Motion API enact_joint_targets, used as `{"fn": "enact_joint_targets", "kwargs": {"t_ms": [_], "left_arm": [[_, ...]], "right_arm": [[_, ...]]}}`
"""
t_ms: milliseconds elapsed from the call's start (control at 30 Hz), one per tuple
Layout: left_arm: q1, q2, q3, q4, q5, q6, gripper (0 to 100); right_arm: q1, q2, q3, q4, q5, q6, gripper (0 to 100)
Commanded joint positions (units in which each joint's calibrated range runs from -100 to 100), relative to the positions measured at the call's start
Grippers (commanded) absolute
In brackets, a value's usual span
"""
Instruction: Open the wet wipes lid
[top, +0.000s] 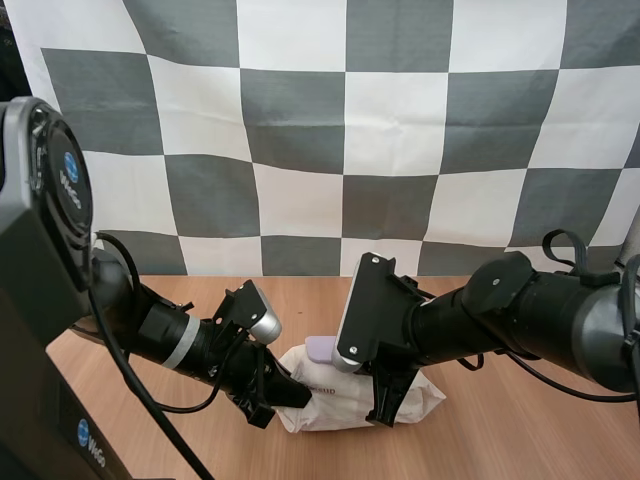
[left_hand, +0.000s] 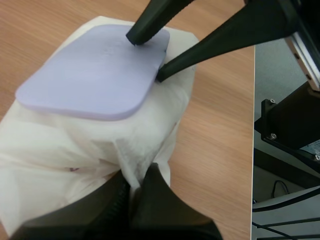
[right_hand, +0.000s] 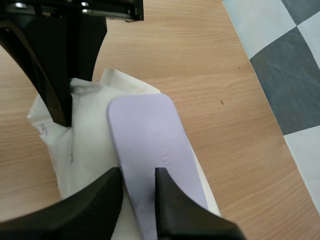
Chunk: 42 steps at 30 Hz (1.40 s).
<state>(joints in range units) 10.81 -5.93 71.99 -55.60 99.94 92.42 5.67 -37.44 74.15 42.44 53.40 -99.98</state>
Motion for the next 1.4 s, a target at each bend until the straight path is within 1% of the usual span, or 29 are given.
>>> {"fn": "enact_joint_targets", "kwargs": {"t_ms": [0,67,233,367,500,800,1067,1300,1367], "left_arm": [[-0.02,-0.01,-0.04,0.23,0.06,0.09,0],[-0.02,-0.01,-0.04,0.36,0.06,0.09,0],[-0.02,-0.01,-0.04,0.36,0.06,0.09,0],[-0.02,-0.01,-0.04,0.60,0.06,0.94,0],[-0.02,-0.01,-0.04,0.60,0.06,0.94,0],[-0.02,-0.01,-0.04,1.96,0.06,0.94,0],[-0.02,-0.01,-0.04,1.96,0.06,0.94,0],[-0.08,-0.01,-0.04,2.36,0.06,0.94,0],[-0.08,-0.01,-0.04,2.36,0.06,0.94,0]], "right_arm": [[0.04,0.08,-0.09,0.08,-0.36,-0.02,12],[0.04,0.08,-0.09,0.08,-0.36,-0.02,0],[0.04,0.08,-0.09,0.08,-0.36,-0.02,0],[0.04,0.08,-0.09,1.34,-0.83,-0.02,0],[0.04,0.08,-0.09,2.67,-4.54,-0.02,0],[0.04,0.08,-0.09,2.79,-9.98,-0.02,0],[0.04,0.08,-3.10,3.03,-10.32,-0.02,0],[0.29,2.99,-3.50,3.09,-11.23,-0.02,0],[0.81,4.34,-3.50,3.09,-13.66,-0.02,0]]}}
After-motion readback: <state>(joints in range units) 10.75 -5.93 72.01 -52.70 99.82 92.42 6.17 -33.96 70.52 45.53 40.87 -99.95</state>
